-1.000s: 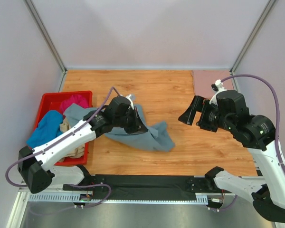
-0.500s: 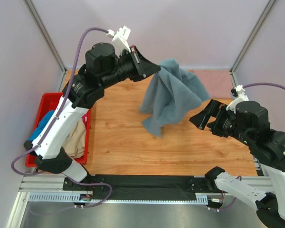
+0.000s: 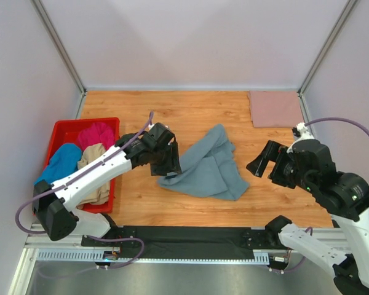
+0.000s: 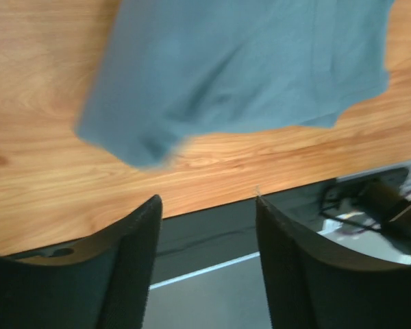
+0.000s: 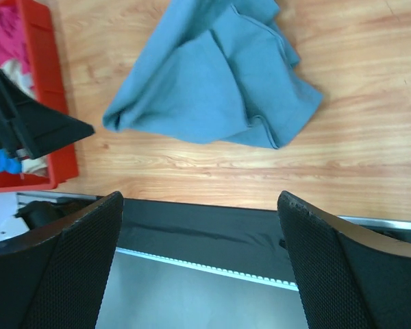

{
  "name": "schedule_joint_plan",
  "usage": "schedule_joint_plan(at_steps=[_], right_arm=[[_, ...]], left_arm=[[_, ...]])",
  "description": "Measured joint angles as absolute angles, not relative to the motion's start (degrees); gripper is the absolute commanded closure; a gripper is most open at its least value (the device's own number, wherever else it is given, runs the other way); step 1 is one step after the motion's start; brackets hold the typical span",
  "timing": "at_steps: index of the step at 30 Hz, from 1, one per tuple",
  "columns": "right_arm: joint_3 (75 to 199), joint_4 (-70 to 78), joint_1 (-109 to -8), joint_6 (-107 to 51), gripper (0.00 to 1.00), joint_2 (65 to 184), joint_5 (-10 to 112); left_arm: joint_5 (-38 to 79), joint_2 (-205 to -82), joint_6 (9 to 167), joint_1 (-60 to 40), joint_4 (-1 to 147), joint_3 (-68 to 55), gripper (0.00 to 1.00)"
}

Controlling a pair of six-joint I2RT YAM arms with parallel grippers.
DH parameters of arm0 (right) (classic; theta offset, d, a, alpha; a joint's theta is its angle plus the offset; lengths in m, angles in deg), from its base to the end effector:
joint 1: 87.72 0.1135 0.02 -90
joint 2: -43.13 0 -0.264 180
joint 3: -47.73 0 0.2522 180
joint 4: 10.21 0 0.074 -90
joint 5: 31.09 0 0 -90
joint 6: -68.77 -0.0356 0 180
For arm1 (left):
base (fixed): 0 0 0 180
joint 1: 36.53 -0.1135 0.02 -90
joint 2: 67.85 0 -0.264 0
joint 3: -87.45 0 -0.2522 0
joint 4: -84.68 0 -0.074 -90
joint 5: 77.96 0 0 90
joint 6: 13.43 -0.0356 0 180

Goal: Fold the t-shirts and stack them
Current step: Move the tshirt to the center of the board, then flatten the tshirt out

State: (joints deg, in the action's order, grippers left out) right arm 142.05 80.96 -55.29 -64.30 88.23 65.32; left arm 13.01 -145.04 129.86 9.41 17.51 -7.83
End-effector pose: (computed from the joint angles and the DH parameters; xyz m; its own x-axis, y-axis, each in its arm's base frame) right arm 0.0694 0.0394 0.4184 -0.7282 0.3413 -0.5943 0.0472 0.8901 0.4534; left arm 0.1852 -0.1922 0.3094 -0.9395 -0.1818 -0.2904 -0.0480 0.9090 -0.4139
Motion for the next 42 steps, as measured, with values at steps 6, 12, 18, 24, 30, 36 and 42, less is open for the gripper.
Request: schedule_joint_plan(at_steps=[6, 12, 18, 24, 30, 36, 42], right_arm=[[136.8, 79.9, -55.3, -62.6, 0.11, 94.4, 64.4], [127.6, 70.6, -61.3, -58.8, 0.26, 104.2, 60.3], [116.7, 61.7, -72.2, -58.6, 0.28, 110.5, 52.0], [114.7, 54.9, -76.7, -55.2, 0.28, 119.0, 46.7], [110.7, 52.3, -77.9, -51.8, 0.21, 122.8, 45.5], [106.7, 49.0, -78.8, -51.5, 0.66, 126.8, 46.3], [110.5, 50.4, -78.8, -51.3, 1.00, 128.5, 46.8]], left_arm=[[11.8, -145.2, 124.8, 7.4, 15.9, -7.1, 0.18], [17.0, -150.7, 115.5, 3.2, 19.5, -4.0, 0.23], [25.0, -164.4, 107.7, 5.8, 23.6, 1.8, 0.20], [24.3, -175.7, 101.0, 6.8, 23.5, 7.0, 0.18], [24.1, -184.2, 97.4, 6.6, 23.9, 12.8, 0.34], [25.3, -185.3, 95.4, 6.5, 23.2, 12.6, 1.00], [23.9, -183.2, 96.2, 5.8, 18.5, 15.8, 1.00]])
